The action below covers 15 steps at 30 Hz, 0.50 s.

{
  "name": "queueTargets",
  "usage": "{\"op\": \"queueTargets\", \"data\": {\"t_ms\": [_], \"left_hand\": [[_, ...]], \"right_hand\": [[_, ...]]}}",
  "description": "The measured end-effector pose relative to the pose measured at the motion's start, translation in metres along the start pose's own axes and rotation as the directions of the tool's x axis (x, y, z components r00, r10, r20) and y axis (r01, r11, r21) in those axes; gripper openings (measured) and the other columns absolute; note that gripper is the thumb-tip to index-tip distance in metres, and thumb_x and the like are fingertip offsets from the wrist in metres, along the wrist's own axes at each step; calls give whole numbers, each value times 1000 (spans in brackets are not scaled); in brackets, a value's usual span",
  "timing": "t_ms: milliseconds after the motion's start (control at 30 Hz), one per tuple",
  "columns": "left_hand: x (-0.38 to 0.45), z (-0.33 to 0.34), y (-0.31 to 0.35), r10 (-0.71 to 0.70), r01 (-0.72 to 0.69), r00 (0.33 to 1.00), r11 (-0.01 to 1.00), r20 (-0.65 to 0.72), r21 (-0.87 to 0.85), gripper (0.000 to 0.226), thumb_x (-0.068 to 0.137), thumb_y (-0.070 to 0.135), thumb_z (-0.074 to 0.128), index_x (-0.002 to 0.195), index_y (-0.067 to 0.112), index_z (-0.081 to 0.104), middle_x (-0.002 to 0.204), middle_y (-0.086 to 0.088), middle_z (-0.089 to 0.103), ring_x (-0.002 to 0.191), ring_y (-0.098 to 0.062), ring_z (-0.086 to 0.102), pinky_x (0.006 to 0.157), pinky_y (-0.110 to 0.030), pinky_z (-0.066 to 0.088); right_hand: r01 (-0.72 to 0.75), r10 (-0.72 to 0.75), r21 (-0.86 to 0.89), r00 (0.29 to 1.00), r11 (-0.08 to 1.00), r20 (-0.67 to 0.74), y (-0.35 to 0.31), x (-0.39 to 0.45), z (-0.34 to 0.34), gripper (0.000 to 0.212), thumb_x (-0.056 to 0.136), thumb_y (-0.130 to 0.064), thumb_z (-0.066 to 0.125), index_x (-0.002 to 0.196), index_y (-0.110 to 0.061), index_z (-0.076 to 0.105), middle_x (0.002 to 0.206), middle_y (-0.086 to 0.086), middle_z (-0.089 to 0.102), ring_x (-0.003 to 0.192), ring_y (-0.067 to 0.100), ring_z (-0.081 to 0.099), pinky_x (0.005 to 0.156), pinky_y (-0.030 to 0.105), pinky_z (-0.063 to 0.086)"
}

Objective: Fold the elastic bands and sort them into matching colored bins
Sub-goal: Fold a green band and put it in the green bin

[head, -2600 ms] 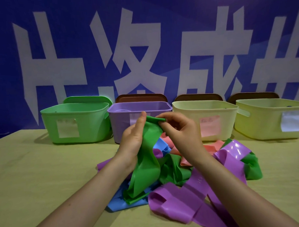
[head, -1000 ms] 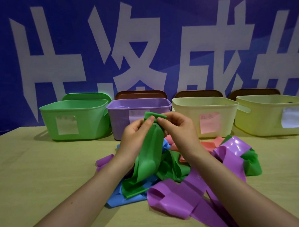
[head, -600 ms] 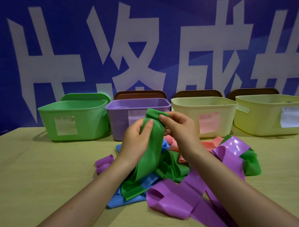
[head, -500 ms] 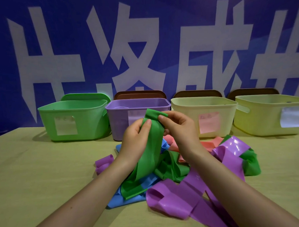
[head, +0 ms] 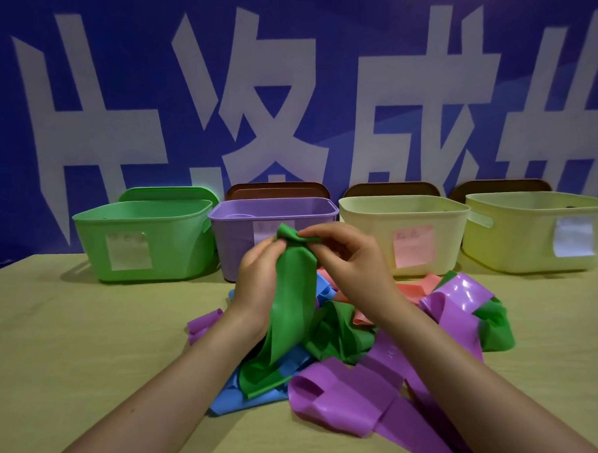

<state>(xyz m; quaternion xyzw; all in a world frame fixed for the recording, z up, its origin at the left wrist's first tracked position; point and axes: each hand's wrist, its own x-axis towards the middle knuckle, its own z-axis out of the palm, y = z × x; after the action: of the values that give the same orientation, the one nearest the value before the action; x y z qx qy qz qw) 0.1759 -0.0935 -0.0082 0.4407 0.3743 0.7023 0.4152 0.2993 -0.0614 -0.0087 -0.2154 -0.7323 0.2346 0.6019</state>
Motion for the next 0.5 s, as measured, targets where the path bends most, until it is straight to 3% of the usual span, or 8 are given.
{"op": "queueTargets", "data": {"t_ms": [67,133,233,367,500], "left_hand": [[2,-3,-1,-31,31,999,999,12,-14,29,98,18,42,96,3,67,92,-20,67,89,-30,63,80,-37,48],[2,-4,-1,-70,72,996,997,63,-33,37,97,30,42,95,4,69,88,-18,69,84,-28,65,74,-35,50],[2,-4,-1,5,-6,999,999,36,44,31,98,29,47,93,9,71,89,-9,73,86,-19,68,77,-29,52],[3,-3,0,27,-27,1000,995,-3,92,26,99,20,47,102,5,68,98,-17,71,97,-32,67,88,-39,51],[1,-3,2,57,-62,998,989,36,137,25,100,16,43,99,9,67,101,-17,71,98,-32,66,90,-41,50]], "right_hand": [[78,-75,-113,997,991,29,4,2,-4,26,85,-2,61,98,-22,72,89,-2,66,82,16,65,73,30,55],[134,-122,-189,990,973,72,8,3,-6,28,83,0,59,100,-18,73,87,-9,62,81,10,62,72,21,50],[127,-110,-181,989,975,99,7,3,-6,31,82,1,55,100,-17,73,88,-9,61,82,7,60,73,17,46],[-96,91,52,993,994,80,-2,1,-1,28,86,-13,50,104,-19,71,95,1,67,90,12,64,81,29,53],[-259,254,157,966,953,47,-3,0,5,19,94,-17,59,111,-24,65,88,16,64,80,12,58,74,34,53]]}}
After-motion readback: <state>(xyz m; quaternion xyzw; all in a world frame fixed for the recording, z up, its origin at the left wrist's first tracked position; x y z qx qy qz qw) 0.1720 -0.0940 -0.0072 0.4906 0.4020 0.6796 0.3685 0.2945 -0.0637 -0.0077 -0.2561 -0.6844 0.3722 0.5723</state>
